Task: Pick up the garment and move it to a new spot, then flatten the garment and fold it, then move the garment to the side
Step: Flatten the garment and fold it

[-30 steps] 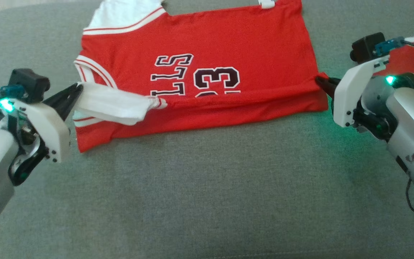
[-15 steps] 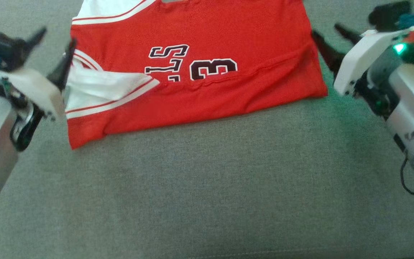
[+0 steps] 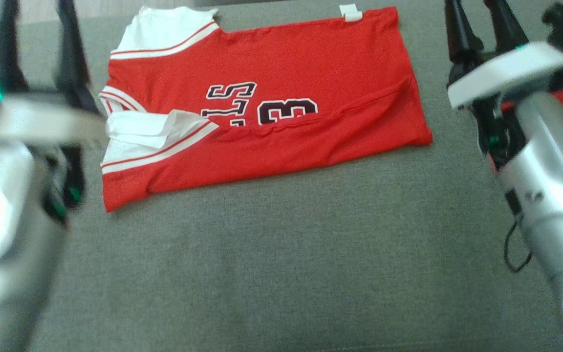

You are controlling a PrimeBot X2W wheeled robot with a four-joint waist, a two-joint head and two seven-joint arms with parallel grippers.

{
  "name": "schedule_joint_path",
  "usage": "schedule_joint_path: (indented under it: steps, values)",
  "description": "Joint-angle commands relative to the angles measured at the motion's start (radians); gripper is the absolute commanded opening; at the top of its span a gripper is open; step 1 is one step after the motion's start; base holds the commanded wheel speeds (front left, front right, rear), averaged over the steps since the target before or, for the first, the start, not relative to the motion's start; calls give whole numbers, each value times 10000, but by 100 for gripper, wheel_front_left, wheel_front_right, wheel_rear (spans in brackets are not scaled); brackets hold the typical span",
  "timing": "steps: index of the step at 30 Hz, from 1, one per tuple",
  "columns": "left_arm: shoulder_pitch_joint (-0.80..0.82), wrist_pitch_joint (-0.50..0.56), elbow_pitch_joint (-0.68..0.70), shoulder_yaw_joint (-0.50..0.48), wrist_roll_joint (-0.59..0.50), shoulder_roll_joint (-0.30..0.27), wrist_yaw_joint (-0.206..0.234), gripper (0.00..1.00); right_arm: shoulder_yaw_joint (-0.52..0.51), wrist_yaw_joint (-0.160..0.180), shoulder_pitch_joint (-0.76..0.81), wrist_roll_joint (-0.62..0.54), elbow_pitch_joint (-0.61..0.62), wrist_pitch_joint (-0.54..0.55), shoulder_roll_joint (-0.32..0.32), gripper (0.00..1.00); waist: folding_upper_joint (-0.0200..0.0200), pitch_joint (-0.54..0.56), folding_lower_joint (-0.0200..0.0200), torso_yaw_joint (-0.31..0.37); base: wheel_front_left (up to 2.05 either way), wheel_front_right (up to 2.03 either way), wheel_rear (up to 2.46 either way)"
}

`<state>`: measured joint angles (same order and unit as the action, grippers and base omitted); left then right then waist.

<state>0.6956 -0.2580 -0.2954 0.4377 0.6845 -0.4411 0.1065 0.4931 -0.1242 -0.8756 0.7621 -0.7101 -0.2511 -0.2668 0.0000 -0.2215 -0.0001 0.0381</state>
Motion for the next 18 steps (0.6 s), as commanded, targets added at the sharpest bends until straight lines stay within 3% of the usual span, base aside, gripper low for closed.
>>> schedule_joint_path:
  steps: [1,5,8,12,18]
  values:
    - [-573,-35,650,-722,-379,-72,101,100,-704,-65,859,-869,654,-102,372,100,0,154,1,-18,0,0,0]
    - [-2559,-36,1827,-1682,-1301,900,241,100,-2637,-65,3144,-3251,2119,-104,1580,100,0,351,1,-54,0,0,0]
    - [-3827,-36,2239,-2201,-1814,1715,141,100,-3521,-65,4614,-4160,2998,-105,2068,100,0,463,1,-119,0,0,0]
    - [-4784,-36,2247,-2714,-2176,2388,-47,100,-3697,-65,5672,-4257,3720,-105,2154,100,0,542,1,-152,0,0,0]
    - [-5480,-37,1977,-3465,-2870,3117,-783,100,-3421,-65,6462,-3982,4378,-106,2163,100,0,568,1,-80,0,0,0]
